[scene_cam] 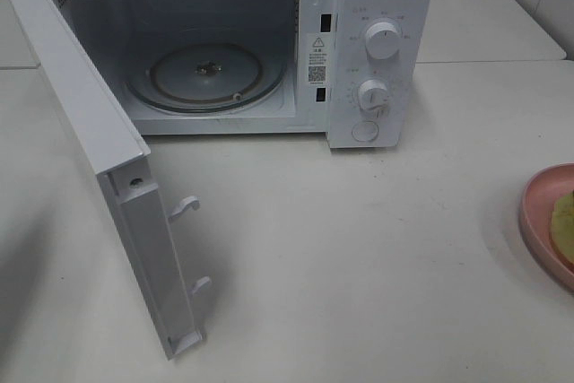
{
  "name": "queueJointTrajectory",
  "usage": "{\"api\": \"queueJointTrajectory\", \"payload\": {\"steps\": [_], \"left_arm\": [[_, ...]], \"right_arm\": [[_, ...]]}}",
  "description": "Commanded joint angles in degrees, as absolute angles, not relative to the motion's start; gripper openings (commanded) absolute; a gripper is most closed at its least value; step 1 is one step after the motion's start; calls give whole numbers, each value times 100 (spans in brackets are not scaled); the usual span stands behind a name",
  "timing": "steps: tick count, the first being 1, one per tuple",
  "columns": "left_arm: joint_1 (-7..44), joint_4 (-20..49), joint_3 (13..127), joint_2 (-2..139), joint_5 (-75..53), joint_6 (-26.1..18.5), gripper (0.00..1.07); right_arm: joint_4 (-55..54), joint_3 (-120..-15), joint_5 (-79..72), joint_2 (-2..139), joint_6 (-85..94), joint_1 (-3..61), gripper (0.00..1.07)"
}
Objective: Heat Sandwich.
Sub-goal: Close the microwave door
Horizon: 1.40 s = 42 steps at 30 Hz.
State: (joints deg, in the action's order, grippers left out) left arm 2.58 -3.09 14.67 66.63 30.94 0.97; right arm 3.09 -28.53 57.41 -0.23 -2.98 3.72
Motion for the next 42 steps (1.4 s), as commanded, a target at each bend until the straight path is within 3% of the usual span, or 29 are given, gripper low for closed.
{"api": "queueJointTrajectory", "payload": {"steps": [1,7,16,37,42], "left_arm": [[281,-607,1467,7082,3827,155,0],[281,-625,1501,7563,4303,453,0],[281,-1209,1696,8199,4807,859,0],[1650,-1197,2269,9374,5380,888,0],[2028,-796,2515,9523,5351,888,0]], "right_arm": [[309,-2853,5718,-183,-218,332,75],[309,-2853,5718,-183,-218,332,75],[309,-2853,5718,-183,-218,332,75],[309,-2853,5718,-183,-218,332,75],[309,-2853,5718,-183,-218,332,75]]}}
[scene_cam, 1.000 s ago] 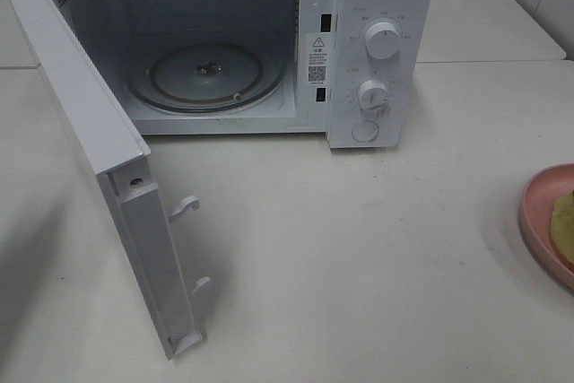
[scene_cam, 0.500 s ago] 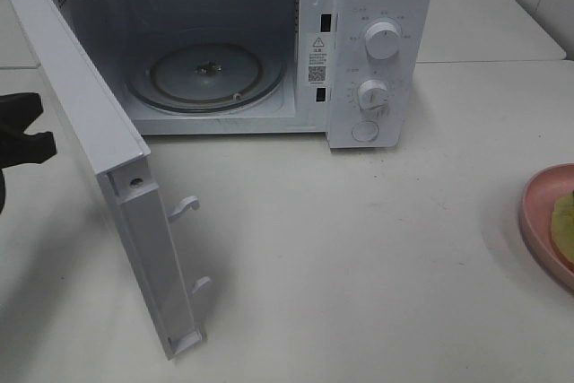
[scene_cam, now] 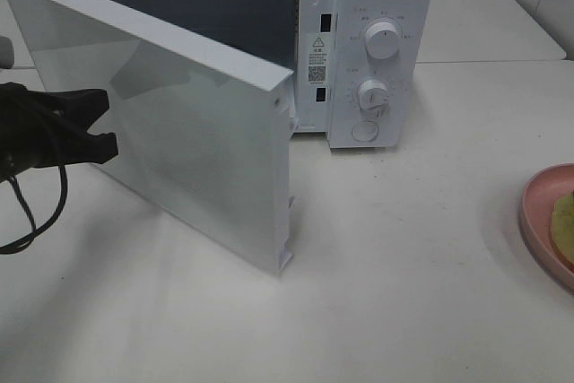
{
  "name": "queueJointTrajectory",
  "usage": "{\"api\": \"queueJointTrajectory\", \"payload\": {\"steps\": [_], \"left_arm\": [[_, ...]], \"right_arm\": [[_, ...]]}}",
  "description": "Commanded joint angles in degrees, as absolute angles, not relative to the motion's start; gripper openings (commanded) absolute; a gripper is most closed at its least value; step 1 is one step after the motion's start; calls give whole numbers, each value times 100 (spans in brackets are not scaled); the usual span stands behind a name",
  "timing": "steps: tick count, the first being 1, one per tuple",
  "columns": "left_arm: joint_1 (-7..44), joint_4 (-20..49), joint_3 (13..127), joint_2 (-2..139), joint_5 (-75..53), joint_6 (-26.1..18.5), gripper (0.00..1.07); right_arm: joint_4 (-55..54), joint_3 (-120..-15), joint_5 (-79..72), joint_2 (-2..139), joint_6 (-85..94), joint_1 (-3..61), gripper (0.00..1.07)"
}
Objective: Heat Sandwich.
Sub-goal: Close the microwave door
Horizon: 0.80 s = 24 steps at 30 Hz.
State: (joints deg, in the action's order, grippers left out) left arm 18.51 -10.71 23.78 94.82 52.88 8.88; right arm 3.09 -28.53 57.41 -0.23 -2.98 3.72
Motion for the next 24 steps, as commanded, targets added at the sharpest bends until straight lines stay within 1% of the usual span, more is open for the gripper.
{"api": "queueJointTrajectory", "payload": {"steps": [1,4,5,6,9,16,21,24], "left_arm": [[2028,-796,2515,9523,5351,888,0],[2235,-487,2647,9603,5329,882,0],[2235,-487,2647,9603,5329,882,0],[2361,-309,2744,9666,5317,877,0],[2618,-172,2905,9798,5306,865,0],[2928,-103,3289,9952,5031,865,0],[3209,143,3718,10164,4968,865,0],[3306,155,3908,10267,4859,865,0]], "right_arm": [[309,-2853,5718,-183,-218,332,75],[309,-2853,5718,-183,-218,332,75],[309,-2853,5718,-183,-218,332,75],[309,-2853,5718,-183,-218,332,75],[309,-2853,5718,-183,-218,332,75],[309,-2853,5718,-183,-218,332,75],[309,-2853,5718,-183,-218,332,75],[309,-2853,5718,-183,-218,332,75]]}}
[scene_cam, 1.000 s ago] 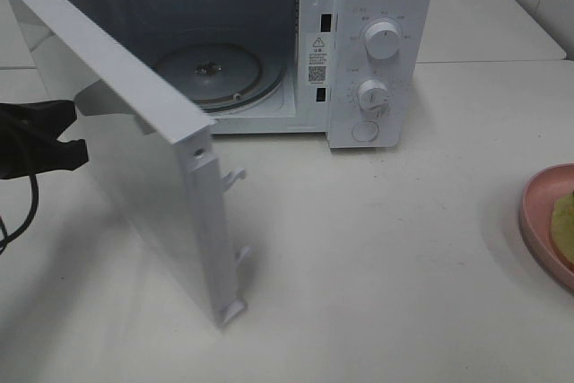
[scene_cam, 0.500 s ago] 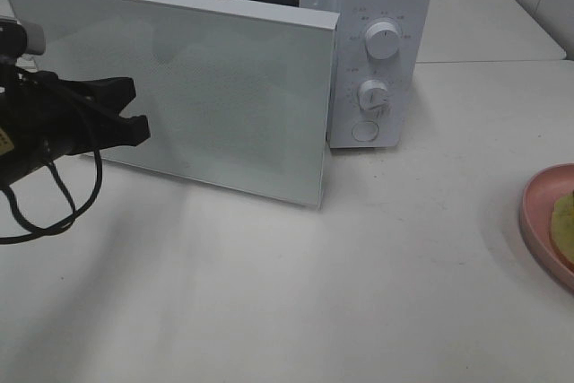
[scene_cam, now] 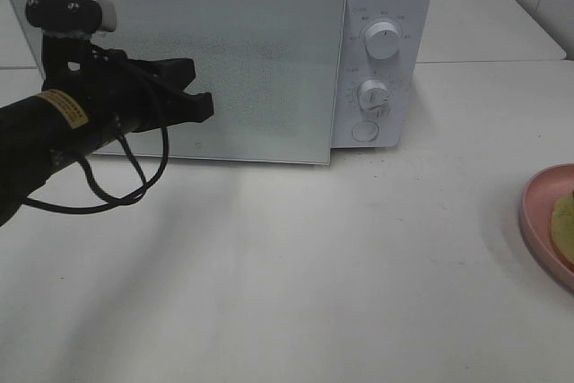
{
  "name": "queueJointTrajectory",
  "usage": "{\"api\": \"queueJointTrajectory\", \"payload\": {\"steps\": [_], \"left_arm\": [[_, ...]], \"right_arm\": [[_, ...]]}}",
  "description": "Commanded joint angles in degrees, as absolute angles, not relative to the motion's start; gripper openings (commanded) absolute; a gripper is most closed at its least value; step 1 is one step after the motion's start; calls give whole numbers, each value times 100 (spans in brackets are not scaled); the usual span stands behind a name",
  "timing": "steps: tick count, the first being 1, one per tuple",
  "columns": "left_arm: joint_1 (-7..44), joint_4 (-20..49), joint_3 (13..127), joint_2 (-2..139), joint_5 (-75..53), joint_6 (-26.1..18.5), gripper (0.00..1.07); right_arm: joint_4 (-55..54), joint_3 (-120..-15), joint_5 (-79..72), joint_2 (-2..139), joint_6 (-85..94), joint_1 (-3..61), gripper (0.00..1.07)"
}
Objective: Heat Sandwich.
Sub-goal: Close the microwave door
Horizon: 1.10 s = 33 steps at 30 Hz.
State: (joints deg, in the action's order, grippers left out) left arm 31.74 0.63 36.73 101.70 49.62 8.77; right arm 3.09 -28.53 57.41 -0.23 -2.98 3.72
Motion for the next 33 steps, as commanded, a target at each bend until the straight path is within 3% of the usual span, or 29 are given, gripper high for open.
{"api": "queueJointTrajectory", "payload": {"steps": [1,11,33], "left_arm": [[3358,155,3982,10302,4813,865,0],[3678,332,4824,10726,4463,842,0],[3678,395,5999,11396,4028,693,0]], "right_arm": [[309,-2853,5718,-183,-218,332,75],[315,-2853,5718,-183,-218,332,75],[315,-2853,5718,-183,-218,332,75]]}}
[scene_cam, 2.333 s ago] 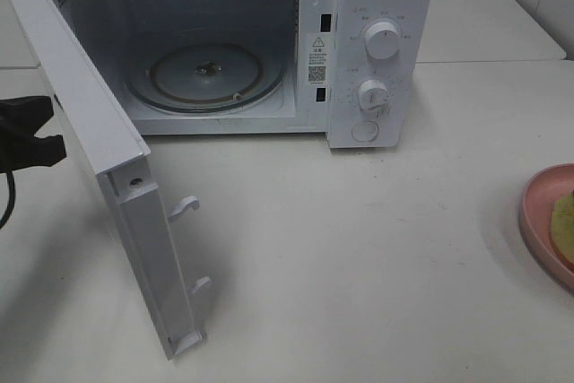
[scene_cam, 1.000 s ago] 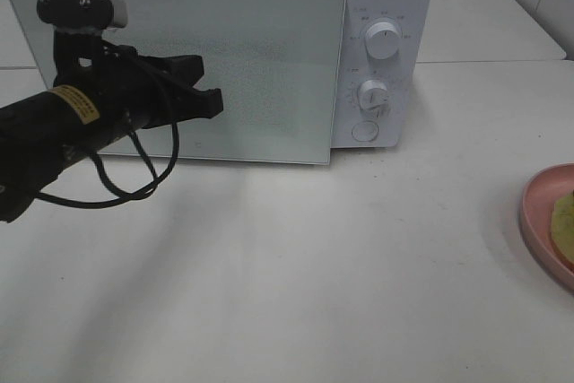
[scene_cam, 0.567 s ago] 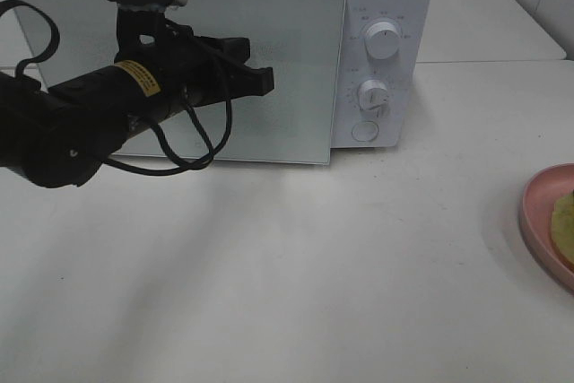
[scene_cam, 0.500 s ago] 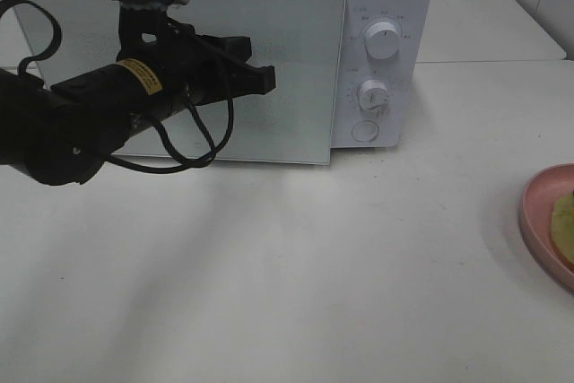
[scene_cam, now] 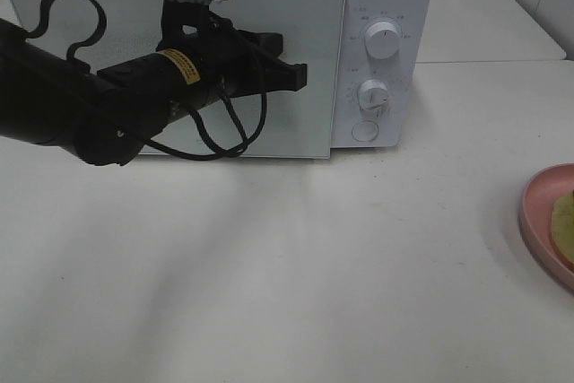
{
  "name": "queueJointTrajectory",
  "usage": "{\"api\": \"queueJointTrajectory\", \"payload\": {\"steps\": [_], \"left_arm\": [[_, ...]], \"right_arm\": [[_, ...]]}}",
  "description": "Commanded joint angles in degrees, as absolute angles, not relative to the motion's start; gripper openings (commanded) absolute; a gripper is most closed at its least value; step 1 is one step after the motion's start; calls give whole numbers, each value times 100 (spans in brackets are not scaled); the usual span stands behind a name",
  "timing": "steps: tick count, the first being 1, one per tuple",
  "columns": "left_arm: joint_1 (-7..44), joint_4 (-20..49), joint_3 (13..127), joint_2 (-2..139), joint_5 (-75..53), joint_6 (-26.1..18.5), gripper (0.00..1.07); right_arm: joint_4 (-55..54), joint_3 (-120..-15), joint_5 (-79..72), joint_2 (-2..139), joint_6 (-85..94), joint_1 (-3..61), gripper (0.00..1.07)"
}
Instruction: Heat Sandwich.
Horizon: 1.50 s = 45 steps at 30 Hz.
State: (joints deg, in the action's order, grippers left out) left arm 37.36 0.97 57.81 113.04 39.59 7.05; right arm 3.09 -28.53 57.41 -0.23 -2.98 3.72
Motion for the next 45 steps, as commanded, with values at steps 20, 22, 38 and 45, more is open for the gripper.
{"api": "queueJointTrajectory", "payload": {"steps": [20,22,38,45], "left_arm": [[3661,584,6778,11866,3696,630,0],[3661,584,6778,11866,3696,630,0],[3684,344,6314,11465,3701,647,0],[3741,332,5730,11075,3701,653,0]], "right_arm": [[315,-2853,5718,-183,-218,332,75],[315,-2853,5718,-183,-218,332,75],[315,-2853,5718,-183,-223,332,75],[350,-2853,5718,-183,-292,332,75]]}}
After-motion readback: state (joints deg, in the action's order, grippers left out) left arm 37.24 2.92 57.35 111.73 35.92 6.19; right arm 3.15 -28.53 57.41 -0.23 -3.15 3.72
